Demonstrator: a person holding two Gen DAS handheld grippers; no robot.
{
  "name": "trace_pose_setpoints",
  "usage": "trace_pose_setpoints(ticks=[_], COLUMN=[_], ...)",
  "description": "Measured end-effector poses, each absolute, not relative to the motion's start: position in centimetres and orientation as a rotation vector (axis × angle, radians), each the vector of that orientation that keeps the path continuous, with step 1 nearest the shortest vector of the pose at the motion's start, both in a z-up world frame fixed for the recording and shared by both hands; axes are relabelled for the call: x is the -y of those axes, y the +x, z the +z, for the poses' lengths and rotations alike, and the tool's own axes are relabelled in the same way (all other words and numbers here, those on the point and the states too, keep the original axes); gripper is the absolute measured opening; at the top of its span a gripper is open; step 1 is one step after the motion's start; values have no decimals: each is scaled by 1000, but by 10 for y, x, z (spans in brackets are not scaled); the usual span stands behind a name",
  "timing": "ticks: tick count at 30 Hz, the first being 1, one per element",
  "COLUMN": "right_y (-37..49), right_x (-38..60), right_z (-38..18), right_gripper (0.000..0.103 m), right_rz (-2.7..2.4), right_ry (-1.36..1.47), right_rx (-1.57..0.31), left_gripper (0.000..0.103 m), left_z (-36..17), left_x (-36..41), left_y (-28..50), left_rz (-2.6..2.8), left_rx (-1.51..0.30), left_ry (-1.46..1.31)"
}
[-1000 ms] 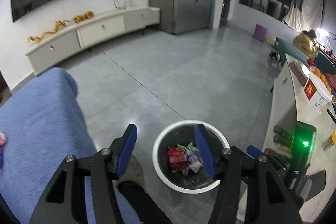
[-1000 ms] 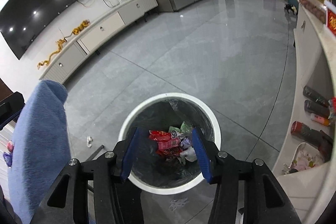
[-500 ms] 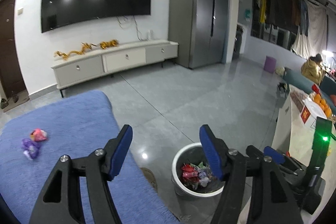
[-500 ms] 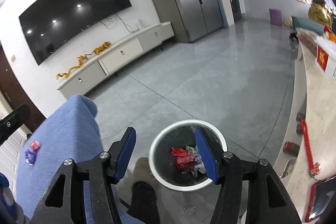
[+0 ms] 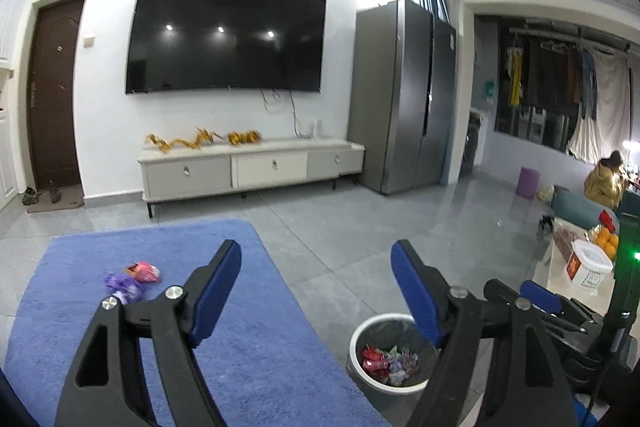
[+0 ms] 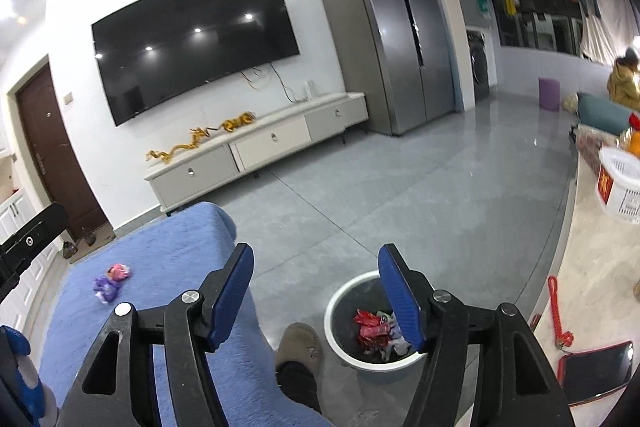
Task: Collect trash
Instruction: 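Move both open tools back over the last wrappers on the rug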
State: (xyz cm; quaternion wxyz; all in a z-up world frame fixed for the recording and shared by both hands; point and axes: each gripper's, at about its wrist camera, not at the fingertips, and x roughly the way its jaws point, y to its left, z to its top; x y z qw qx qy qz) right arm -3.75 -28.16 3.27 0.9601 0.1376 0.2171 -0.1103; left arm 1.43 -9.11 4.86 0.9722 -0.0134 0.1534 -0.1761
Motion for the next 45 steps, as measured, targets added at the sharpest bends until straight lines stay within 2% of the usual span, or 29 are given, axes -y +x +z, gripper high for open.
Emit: trace_pose_setpoints(ticks=[15, 26, 28, 29, 35, 45], right_y=[-74, -76, -75, -71, -40, 65], right_x=[245, 240, 242, 242, 245, 225], right_z=[78, 80, 77, 75, 56, -4], right_gripper=[72, 73, 74, 74, 75, 75], right_rz=[-169, -147, -143, -141, -127, -41], right_ry=[197, 186, 191, 193, 201, 209], right_rx=[-311, -284, -288, -294, -360, -544], left_gripper=[77, 78, 82, 85, 86, 86], left_z=[76, 73, 70, 67, 40, -50], left_x=[53, 46, 48, 47, 42, -28], left_y=[-36, -32, -25, -21, 14, 126], left_rz=[-332, -327, -325, -324, -276, -84], left_rx=[-174, -192, -212, -223, -295, -521], left_ry=[-76, -70, -62, -60, -45, -54])
